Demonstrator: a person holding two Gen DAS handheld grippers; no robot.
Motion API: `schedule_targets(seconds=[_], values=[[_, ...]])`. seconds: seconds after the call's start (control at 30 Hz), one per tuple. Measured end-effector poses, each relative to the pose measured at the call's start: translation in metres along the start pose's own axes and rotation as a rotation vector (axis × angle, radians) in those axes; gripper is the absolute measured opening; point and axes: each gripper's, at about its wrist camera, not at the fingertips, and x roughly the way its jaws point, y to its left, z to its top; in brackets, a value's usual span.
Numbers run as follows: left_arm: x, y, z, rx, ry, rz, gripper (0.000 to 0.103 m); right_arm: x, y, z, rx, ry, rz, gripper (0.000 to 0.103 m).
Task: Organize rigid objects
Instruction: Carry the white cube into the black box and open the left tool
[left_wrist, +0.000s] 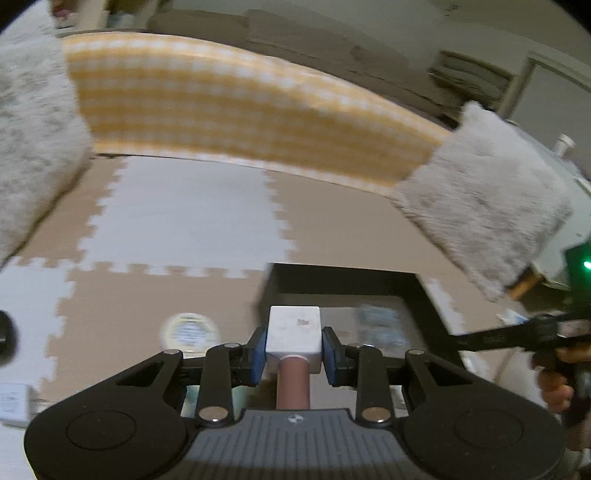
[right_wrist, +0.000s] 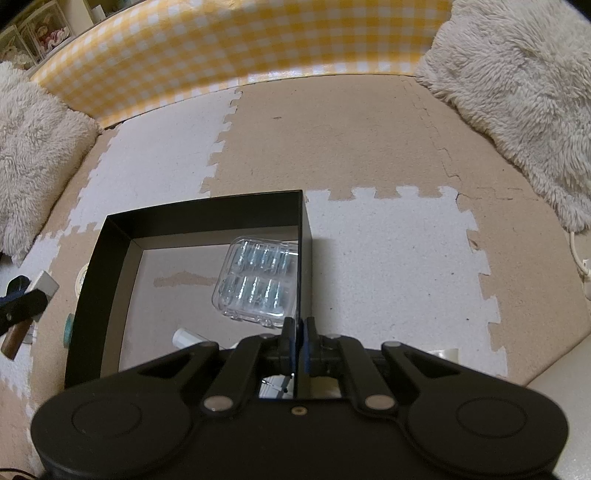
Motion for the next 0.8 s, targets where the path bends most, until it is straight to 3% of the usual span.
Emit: schedule_targets(seconds=[0.27, 0.6, 0.8], values=[[0.022, -0.041, -0.015, 0.119, 0.086, -0.114, 0.032, 0.0, 0.001, 0.0, -0.005, 0.0, -0.005, 0.005], [0.054, -0.047, -0.02, 0.199, 0.202, -0.235, 0.032, 0.0, 0.003, 0.0, -0.008, 0.0, -0.008, 0.005], [0.06, -0.047, -0.023, 0.262, 0.238, -0.194, 0.038, 0.0, 0.003, 0.0, -0.007, 0.0, -0.008, 0.005]])
